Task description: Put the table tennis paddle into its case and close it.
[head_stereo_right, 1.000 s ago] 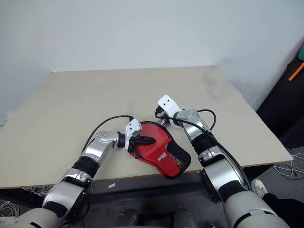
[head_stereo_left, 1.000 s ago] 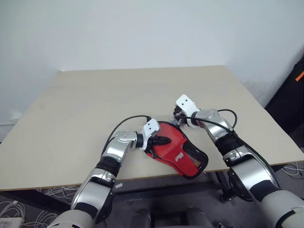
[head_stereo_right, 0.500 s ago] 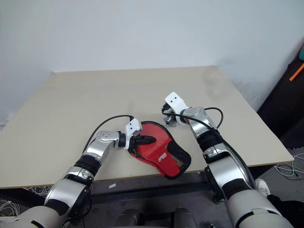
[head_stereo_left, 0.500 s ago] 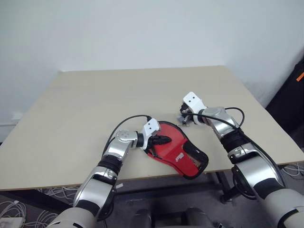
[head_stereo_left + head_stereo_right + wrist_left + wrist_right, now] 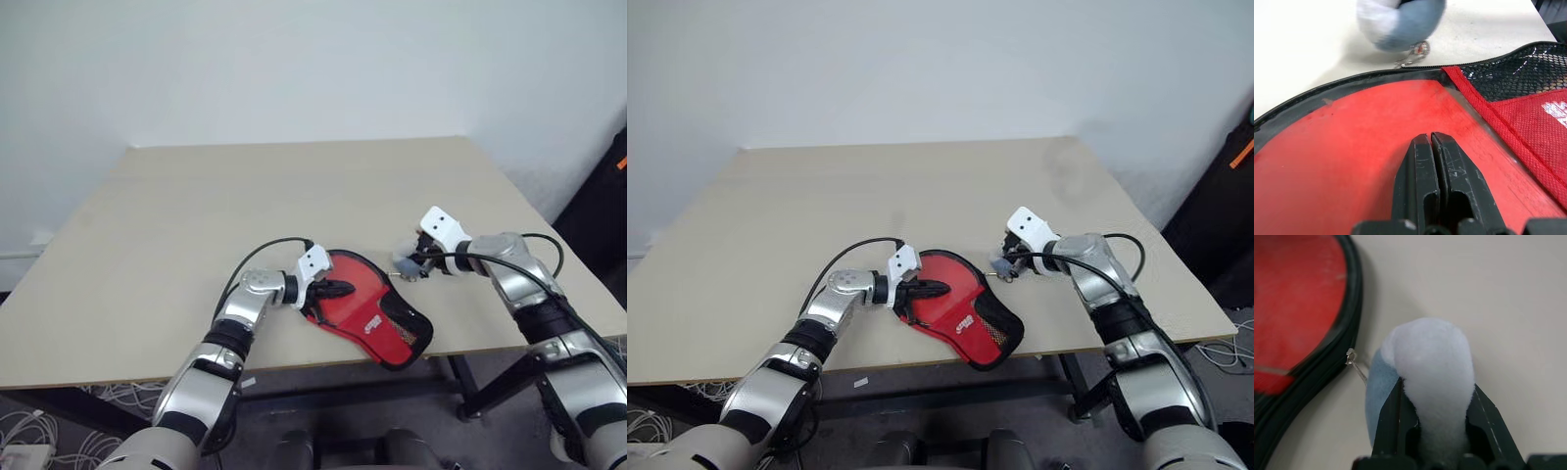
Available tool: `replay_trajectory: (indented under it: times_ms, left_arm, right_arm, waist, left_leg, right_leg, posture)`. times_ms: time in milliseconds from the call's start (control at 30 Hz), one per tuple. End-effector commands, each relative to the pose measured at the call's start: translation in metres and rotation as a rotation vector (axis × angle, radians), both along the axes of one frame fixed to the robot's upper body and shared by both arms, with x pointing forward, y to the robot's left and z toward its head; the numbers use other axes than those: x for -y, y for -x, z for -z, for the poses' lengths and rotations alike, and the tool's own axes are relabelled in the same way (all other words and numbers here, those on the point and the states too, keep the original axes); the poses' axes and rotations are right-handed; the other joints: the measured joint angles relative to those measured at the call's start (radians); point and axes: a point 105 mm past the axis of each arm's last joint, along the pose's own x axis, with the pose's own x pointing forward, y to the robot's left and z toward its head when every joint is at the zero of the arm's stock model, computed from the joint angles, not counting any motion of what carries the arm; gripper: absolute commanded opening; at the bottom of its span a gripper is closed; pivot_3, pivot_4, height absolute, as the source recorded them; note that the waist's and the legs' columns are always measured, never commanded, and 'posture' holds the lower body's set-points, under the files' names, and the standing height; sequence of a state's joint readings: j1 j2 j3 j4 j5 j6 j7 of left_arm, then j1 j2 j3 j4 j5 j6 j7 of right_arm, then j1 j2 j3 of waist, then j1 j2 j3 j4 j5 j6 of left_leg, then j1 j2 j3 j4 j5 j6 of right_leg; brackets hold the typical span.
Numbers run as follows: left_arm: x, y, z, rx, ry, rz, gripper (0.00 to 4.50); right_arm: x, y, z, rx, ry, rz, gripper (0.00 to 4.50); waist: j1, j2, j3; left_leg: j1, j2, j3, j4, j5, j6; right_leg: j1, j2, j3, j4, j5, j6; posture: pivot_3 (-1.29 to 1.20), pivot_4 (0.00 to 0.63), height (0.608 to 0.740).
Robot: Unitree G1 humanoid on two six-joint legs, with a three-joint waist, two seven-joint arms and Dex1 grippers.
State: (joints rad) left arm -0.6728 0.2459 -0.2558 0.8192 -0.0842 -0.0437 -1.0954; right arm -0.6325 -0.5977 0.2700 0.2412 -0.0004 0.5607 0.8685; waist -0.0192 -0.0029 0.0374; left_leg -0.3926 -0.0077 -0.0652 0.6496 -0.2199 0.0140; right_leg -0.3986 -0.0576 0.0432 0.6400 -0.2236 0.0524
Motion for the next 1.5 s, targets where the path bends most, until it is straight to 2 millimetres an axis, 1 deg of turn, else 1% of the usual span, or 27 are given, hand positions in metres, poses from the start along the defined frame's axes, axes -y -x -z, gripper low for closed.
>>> replay_trajectory:
  times_ms: [33, 167, 300, 500, 733, 900, 1000, 1133, 1200, 1233, 1267, 1333, 1367, 1400, 1500]
  left_arm:
    - [-0.009, 0.008, 0.024, -0.073, -0.082, 0.000, 0.00]
    - [-0.008, 0.009, 0.024, -0.074, -0.080, 0.007, 0.00]
    - [-0.006, 0.008, 0.022, -0.073, -0.075, 0.007, 0.00]
    - [-0.004, 0.007, 0.022, -0.073, -0.070, 0.009, 0.00]
    - [-0.003, 0.008, 0.022, -0.076, -0.071, 0.015, 0.00]
    - [-0.002, 0.006, 0.021, -0.074, -0.072, 0.014, 0.00]
    - [-0.002, 0.004, 0.021, -0.074, -0.073, 0.011, 0.00]
    - [-0.001, 0.003, 0.020, -0.072, -0.074, 0.008, 0.00]
    - [-0.001, 0.002, 0.019, -0.071, -0.074, 0.006, 0.00]
    - [-0.001, 0.002, 0.019, -0.070, -0.073, 0.005, 0.00]
    - [-0.001, 0.001, 0.019, -0.069, -0.073, 0.004, 0.00]
    - [-0.001, 0.000, 0.018, -0.064, -0.070, -0.002, 0.00]
    - [-0.001, -0.001, 0.017, -0.061, -0.067, -0.006, 0.00]
    - [-0.002, -0.003, 0.015, -0.054, -0.062, -0.012, 0.00]
    - [-0.005, -0.010, 0.002, -0.019, -0.035, -0.034, 0.00]
  right_arm:
    - [0.021, 0.013, -0.020, 0.032, -0.013, 0.013, 0.37]
    - [0.030, 0.036, -0.021, 0.002, -0.018, -0.013, 0.37]
    - [0.037, 0.056, -0.022, -0.029, -0.017, -0.031, 0.37]
    - [0.049, 0.085, -0.019, -0.090, -0.005, -0.054, 0.37]
    - [0.060, 0.110, -0.015, -0.143, 0.009, -0.070, 0.37]
    - [0.054, 0.124, -0.019, -0.163, -0.009, -0.121, 0.37]
    - [0.043, 0.130, -0.023, -0.162, -0.045, -0.165, 0.37]
    - [0.023, 0.140, -0.031, -0.167, -0.107, -0.238, 0.37]
    - [0.017, 0.143, -0.031, -0.172, -0.124, -0.255, 1.08]
    - [0.015, 0.143, -0.030, -0.175, -0.127, -0.256, 1.34]
    - [0.014, 0.142, -0.029, -0.171, -0.126, -0.248, 1.75]
    - [0.016, 0.135, -0.027, -0.156, -0.121, -0.215, 2.38]
    - [0.017, 0.131, -0.027, -0.147, -0.122, -0.200, 2.82]
    - [0.017, 0.126, -0.029, -0.130, -0.127, -0.181, 3.16]
    - [0.018, 0.113, -0.034, -0.096, -0.146, -0.141, 4.25]
  waist:
    - [0.010, 0.000, 0.000]
    - [0.025, 0.000, 0.000]
    - [0.028, 0.000, 0.000]
    - [0.030, 0.000, 0.000]
    - [0.032, -0.001, 0.000]
    - [0.032, -0.001, 0.000]
    - [0.032, -0.001, 0.001]
    - [0.032, -0.001, 0.001]
    - [0.032, -0.001, 0.001]
    - [0.032, -0.001, 0.001]
    - [0.032, -0.002, 0.001]
    - [0.032, -0.002, 0.001]
    - [0.032, -0.002, 0.001]
    - [0.032, -0.002, 0.001]
    - [0.032, -0.002, 0.001]
  left_leg:
    - [0.000, 0.000, 0.000, 0.001, 0.000, 0.000]
    - [0.000, -0.001, 0.000, 0.003, -0.001, 0.001]
    - [0.000, -0.001, 0.000, 0.005, -0.002, 0.001]
    - [0.000, 0.000, 0.000, 0.007, -0.004, 0.001]
    - [0.000, 0.000, 0.000, 0.011, -0.006, 0.001]
    - [0.000, 0.000, 0.000, 0.012, -0.007, 0.001]
    - [0.000, 0.000, 0.000, 0.012, -0.007, 0.001]
    - [0.000, 0.001, 0.000, 0.012, -0.007, 0.001]
    - [0.000, 0.001, 0.000, 0.012, -0.007, 0.001]
    - [0.000, 0.001, 0.000, 0.012, -0.007, 0.001]
    - [0.000, 0.001, 0.000, 0.012, -0.007, 0.001]
    - [0.000, 0.001, 0.000, 0.012, -0.007, 0.000]
    - [0.000, 0.001, 0.000, 0.012, -0.007, 0.000]
    - [0.000, 0.001, 0.000, 0.012, -0.007, 0.000]
    - [0.000, 0.001, 0.000, 0.012, -0.007, 0.000]
  right_leg:
    - [0.000, 0.000, 0.000, 0.000, 0.000, 0.000]
    - [0.002, 0.000, 0.000, 0.000, -0.001, 0.000]
    - [0.003, 0.000, 0.000, -0.001, -0.001, 0.001]
    - [0.004, 0.000, 0.000, -0.001, -0.003, 0.000]
    - [0.005, 0.001, 0.000, -0.001, -0.004, 0.000]
    - [0.005, 0.000, 0.000, -0.001, -0.004, 0.001]
    - [0.005, 0.000, 0.000, -0.001, -0.005, 0.001]
    - [0.005, 0.000, 0.000, -0.001, -0.005, 0.001]
    - [0.005, 0.000, 0.000, -0.001, -0.005, 0.001]
    - [0.005, 0.000, 0.000, -0.001, -0.005, 0.001]
    - [0.005, 0.000, 0.000, -0.001, -0.005, 0.001]
    - [0.006, 0.000, 0.000, -0.001, -0.005, 0.001]
    - [0.006, 0.000, 0.000, -0.001, -0.005, 0.001]
    - [0.005, 0.000, 0.000, -0.001, -0.005, 0.001]
    - [0.005, 0.001, 0.000, -0.001, -0.005, 0.001]
  posture:
    - [0.00, 0.000, 0.740]
    - [0.00, 0.000, 0.740]
    - [0.00, 0.000, 0.740]
    - [0.00, 0.000, 0.740]
    - [0.00, 0.000, 0.740]
    - [0.00, 0.000, 0.740]
    - [0.00, 0.000, 0.740]
    - [0.00, 0.000, 0.740]
    - [0.00, 0.000, 0.740]
    - [0.00, 0.000, 0.740]
    - [0.00, 0.000, 0.740]
    - [0.00, 0.000, 0.740]
    - [0.00, 0.000, 0.740]
    - [0.00, 0.000, 0.740]
    - [0.00, 0.000, 0.740]
